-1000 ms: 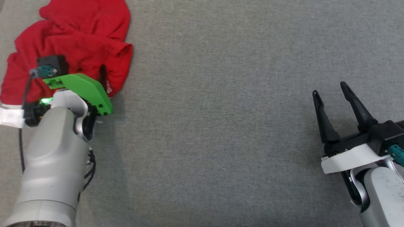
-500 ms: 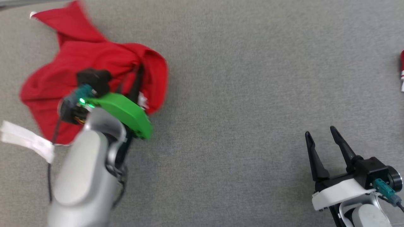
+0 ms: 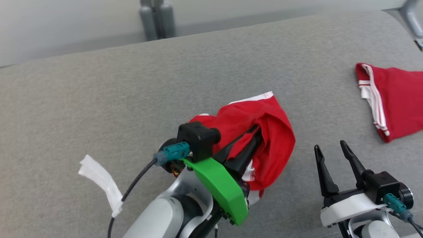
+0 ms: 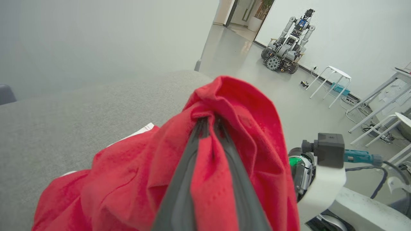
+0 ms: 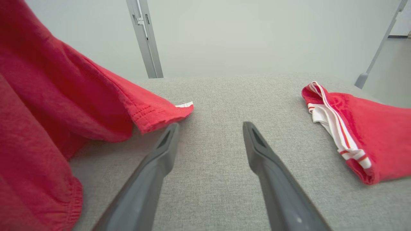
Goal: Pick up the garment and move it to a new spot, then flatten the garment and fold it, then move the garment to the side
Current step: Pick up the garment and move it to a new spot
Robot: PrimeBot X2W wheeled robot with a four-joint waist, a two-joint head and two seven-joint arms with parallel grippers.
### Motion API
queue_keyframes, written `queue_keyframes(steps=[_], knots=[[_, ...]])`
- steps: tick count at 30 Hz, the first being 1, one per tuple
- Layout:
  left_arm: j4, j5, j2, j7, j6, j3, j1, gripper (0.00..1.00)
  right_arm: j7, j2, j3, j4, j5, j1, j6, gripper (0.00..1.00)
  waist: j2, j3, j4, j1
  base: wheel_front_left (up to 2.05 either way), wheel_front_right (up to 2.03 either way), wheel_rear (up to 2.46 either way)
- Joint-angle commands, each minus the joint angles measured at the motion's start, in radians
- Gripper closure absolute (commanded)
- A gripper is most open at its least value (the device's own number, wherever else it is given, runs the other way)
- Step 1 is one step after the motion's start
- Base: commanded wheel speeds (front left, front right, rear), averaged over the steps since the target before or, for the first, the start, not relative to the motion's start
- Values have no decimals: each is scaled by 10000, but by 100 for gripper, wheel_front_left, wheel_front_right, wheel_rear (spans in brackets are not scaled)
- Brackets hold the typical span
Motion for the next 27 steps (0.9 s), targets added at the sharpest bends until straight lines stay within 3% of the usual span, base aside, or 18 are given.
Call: queue_keyframes(steps=[1,5,8,10,12,14,15,18,22,24,27], knots=[[262,-490,1,-43,126,-48,-84,100,-29,34,-14,40,17,119,-10,0,-1,-87,-904,0,0,0,0],[2055,-737,1,-255,426,-14,-581,100,-28,165,-24,133,69,85,-10,0,-1,37,-1332,0,0,0,0],[4123,-769,-12,-939,356,-87,-1251,100,-28,228,30,198,113,18,-10,0,-1,157,-1563,0,0,0,0],[5699,-855,9,-1417,549,-166,-1437,100,-28,274,94,261,133,-26,-10,0,-1,205,-1681,0,0,0,0],[7174,-214,-12,-2066,763,-402,-1910,100,-28,334,241,305,137,-57,-10,0,-1,245,-1788,0,0,0,0],[8057,-374,-12,-2813,823,-525,-2012,26,-28,353,384,342,145,-59,-10,0,-1,255,-1838,0,0,0,0],[8327,-480,-18,-3168,682,-708,-2001,0,-28,349,383,364,158,-15,-10,0,-1,217,-1818,0,0,0,0],[8406,-778,-5,-4174,399,-1107,-1909,0,-28,345,216,412,140,248,-10,0,-1,8,-1602,0,0,0,0],[7975,-595,-6,-5834,664,-1290,-1360,0,-28,163,44,278,-39,543,-10,0,-1,-468,-1171,0,0,0,0],[7537,-331,102,-6243,951,-1198,-927,0,-28,58,-4,193,-105,813,-10,0,-1,-805,-899,0,0,0,0],[6263,188,473,-6443,1730,-587,192,0,-28,-84,-125,6,-235,1208,-10,0,-1,-1285,-468,0,0,0,0]])
